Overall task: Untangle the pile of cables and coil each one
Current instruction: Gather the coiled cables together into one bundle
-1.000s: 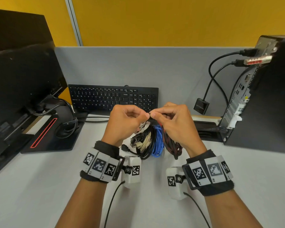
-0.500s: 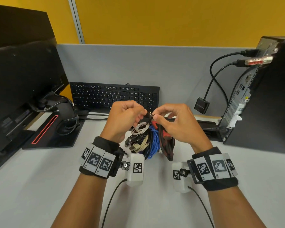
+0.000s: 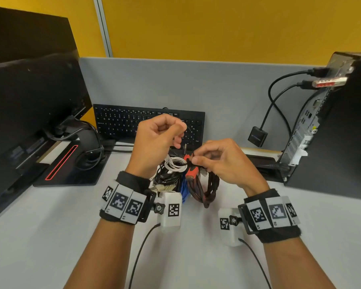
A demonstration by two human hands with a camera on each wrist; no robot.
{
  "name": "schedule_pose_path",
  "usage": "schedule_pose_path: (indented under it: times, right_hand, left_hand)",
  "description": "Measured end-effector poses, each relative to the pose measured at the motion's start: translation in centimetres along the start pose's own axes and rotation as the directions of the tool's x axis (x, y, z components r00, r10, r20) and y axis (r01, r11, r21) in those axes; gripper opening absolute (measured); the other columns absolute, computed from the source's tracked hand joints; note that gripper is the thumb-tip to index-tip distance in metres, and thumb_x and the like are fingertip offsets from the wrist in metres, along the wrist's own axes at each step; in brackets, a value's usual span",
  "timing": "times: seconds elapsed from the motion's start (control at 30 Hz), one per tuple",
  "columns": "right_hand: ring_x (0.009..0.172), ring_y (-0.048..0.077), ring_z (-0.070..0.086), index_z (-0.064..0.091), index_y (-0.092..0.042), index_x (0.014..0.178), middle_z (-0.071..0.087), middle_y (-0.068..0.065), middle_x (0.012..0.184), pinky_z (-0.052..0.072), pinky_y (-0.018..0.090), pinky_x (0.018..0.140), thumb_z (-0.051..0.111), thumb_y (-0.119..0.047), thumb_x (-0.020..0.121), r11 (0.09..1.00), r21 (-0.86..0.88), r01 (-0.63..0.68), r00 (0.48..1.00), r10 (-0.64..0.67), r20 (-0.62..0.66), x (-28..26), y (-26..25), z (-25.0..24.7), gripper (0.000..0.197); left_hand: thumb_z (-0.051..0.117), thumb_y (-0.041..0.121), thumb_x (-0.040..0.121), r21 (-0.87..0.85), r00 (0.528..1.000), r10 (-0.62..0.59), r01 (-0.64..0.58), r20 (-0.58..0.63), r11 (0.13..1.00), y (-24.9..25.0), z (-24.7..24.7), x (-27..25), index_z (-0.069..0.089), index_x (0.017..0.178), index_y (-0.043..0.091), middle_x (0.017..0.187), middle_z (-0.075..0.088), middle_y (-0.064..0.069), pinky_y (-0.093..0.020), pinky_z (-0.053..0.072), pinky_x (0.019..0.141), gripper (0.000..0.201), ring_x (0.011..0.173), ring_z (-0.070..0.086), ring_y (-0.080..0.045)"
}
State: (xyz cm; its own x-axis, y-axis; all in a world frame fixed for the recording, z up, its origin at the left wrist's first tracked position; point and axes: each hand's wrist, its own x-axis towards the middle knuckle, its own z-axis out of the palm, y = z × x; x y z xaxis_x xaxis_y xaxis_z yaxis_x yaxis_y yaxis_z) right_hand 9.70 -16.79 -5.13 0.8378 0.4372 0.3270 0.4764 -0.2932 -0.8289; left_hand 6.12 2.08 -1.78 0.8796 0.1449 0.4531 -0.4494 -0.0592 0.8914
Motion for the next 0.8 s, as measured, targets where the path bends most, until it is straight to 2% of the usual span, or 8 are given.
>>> schedule_pose_path:
  times: [0.1, 0.17, 0.23, 0.33, 0.4, 0.53, 0.67, 0.8]
  right_hand:
    - [0.061, 0.016, 0.069, 0.079, -0.005, 0.093, 0.076, 0.01, 0.075, 0.054, 0.022, 0.061, 0.082, -0.016, 0.083, 0.995, 0.087, -0.043, 0.997, 0.048, -0.057, -0.1, -0.3, 0.4, 0.015]
    - [0.062, 0.016, 0.07, 0.079, -0.006, 0.092, 0.076, 0.009, 0.074, 0.056, 0.022, 0.061, 0.081, -0.013, 0.084, 0.991, 0.127, -0.04, 0.996, 0.05, -0.077, -0.2, -0.6, 0.6, 0.012]
    - [0.065, 0.018, 0.072, 0.079, -0.007, 0.089, 0.076, 0.009, 0.074, 0.059, 0.027, 0.064, 0.081, -0.012, 0.085, 0.99, 0.137, -0.043, 0.995, 0.055, -0.081, -0.2, -0.9, 0.7, 0.007]
    - [0.058, 0.015, 0.067, 0.078, -0.006, 0.086, 0.073, 0.01, 0.068, 0.058, 0.029, 0.061, 0.079, -0.012, 0.087, 0.994, 0.095, -0.05, 0.995, 0.058, -0.084, 0.0, -1.8, 0.7, 0.006]
    - [0.057, 0.013, 0.065, 0.077, -0.009, 0.083, 0.071, 0.009, 0.066, 0.055, 0.027, 0.058, 0.078, -0.013, 0.089, 0.999, 0.032, -0.033, 0.996, 0.035, -0.083, 0.0, -2.4, 0.4, 0.007]
    - [0.051, 0.007, 0.063, 0.071, -0.017, 0.075, 0.067, -0.002, 0.062, 0.054, 0.026, 0.052, 0.075, -0.016, 0.091, 0.993, -0.102, -0.05, 0.994, 0.04, -0.098, -0.2, -2.9, -0.4, 0.017]
    - [0.046, 0.009, 0.064, 0.068, -0.007, 0.078, 0.065, 0.0, 0.065, 0.055, 0.029, 0.056, 0.072, -0.016, 0.094, 0.982, -0.119, -0.147, 0.979, 0.128, -0.156, -0.3, -2.7, -1.0, 0.018]
    - [0.046, 0.009, 0.065, 0.066, -0.002, 0.082, 0.064, 0.001, 0.07, 0.055, 0.029, 0.056, 0.071, -0.016, 0.094, 0.972, -0.131, -0.193, 0.966, 0.166, -0.197, -0.2, -3.0, -1.4, 0.019]
  left_hand:
    - [0.068, 0.038, 0.092, 0.323, 0.998, 0.006, -0.024, 0.056, 0.946, -0.5, -0.5, -0.4, 0.072, 0.098, 0.017, 0.088, 0.074, 0.006, -0.028, 0.057, 0.078, 0.023, 0.081, 0.068, -0.006]
    - [0.062, 0.071, 0.078, 0.564, 0.976, -0.127, 0.006, 0.175, 0.826, -0.8, -0.5, -1.1, 0.067, 0.112, 0.023, 0.104, 0.07, 0.013, -0.026, 0.055, 0.085, 0.059, 0.095, 0.065, -0.003]
    - [0.059, 0.087, 0.066, 0.754, 0.936, -0.222, -0.065, 0.273, 0.654, -1.2, 0.1, -2.2, 0.064, 0.109, 0.028, 0.105, 0.066, 0.013, -0.029, 0.052, 0.084, 0.073, 0.098, 0.061, -0.009]
    - [0.068, 0.077, 0.064, 0.872, 0.922, -0.222, -0.191, 0.317, 0.451, -2.2, 1.0, -3.6, 0.06, 0.111, 0.029, 0.113, 0.059, 0.003, -0.043, 0.045, 0.096, 0.068, 0.115, 0.051, -0.02]
    - [0.075, 0.057, 0.067, 0.859, 0.945, -0.181, -0.156, 0.274, 0.487, -2.6, 1.2, -4.0, 0.055, 0.122, 0.026, 0.121, 0.056, -0.003, -0.044, 0.045, 0.099, 0.066, 0.124, 0.046, -0.025]
    - [0.077, 0.041, 0.067, 0.802, 0.961, -0.118, -0.136, 0.248, 0.582, -2.8, 1.4, -4.2, 0.051, 0.129, 0.024, 0.11, 0.067, -0.001, -0.04, 0.056, 0.082, 0.07, 0.099, 0.061, -0.025]
    - [0.077, 0.043, 0.067, 0.804, 0.959, -0.076, -0.184, 0.273, 0.566, -3.3, 1.8, -4.3, 0.062, 0.105, 0.018, 0.092, 0.07, 0.002, -0.032, 0.055, 0.069, 0.048, 0.081, 0.061, -0.022]
    - [0.079, 0.042, 0.066, 0.79, 0.955, -0.092, -0.177, 0.282, 0.587, -3.8, 2.1, -3.9, 0.055, 0.081, 0.022, 0.072, 0.062, 0.008, -0.024, 0.043, 0.054, 0.035, 0.065, 0.055, -0.013]
